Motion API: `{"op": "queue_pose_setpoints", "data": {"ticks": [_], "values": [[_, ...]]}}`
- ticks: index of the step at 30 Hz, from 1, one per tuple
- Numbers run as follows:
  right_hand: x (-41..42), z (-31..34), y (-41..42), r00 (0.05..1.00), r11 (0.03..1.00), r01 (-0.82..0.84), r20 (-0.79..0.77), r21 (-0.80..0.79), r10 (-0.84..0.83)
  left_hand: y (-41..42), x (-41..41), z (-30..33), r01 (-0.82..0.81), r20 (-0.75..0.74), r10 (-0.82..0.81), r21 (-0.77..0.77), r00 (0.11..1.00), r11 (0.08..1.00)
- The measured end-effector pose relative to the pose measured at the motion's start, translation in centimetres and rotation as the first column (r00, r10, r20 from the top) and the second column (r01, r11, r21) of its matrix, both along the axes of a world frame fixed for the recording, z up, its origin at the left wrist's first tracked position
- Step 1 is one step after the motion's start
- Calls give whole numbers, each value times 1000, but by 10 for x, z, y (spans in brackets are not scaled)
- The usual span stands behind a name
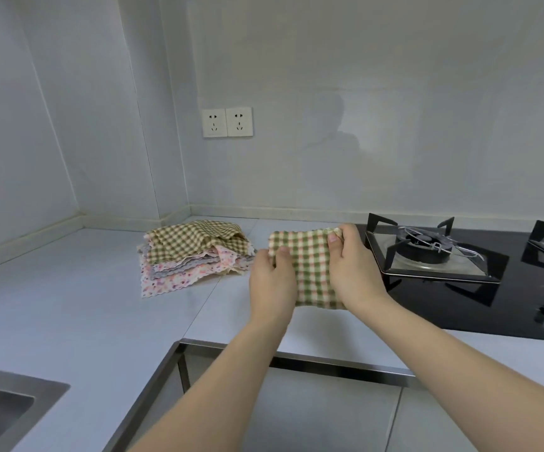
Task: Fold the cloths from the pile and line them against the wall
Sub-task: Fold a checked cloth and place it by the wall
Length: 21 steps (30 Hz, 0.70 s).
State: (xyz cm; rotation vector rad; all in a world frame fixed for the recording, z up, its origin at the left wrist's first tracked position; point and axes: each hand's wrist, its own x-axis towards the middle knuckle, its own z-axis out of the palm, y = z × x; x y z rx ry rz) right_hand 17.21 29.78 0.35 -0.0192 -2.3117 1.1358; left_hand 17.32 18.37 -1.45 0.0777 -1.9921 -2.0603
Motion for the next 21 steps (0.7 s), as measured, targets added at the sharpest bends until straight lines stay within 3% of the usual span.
{"op": "queue_pose_setpoints", "data": {"ticks": [3,8,12,17,21], "values": [[1,-10,1,999,999,5,-39,37,-4,5,-5,3,-30,-38,25,-159,999,987],[-2,-16,2,998,992,-8,-57,-124,1,2,-13,-6,-107,-152,56,-357,987,928],[-5,-20,-1,1000,977,2,-29,-213,-9,-1,-11,-15,-194,-267,100,-354,958,915],[-4,-20,2,998,967,-65,-38,-244,57,-8,-16,-14,-74,-201,0,-358,980,931],[-14,-25,2,999,958,-48,-16,-284,46,-6,-20,-14,-152,-265,49,-384,963,911]]}}
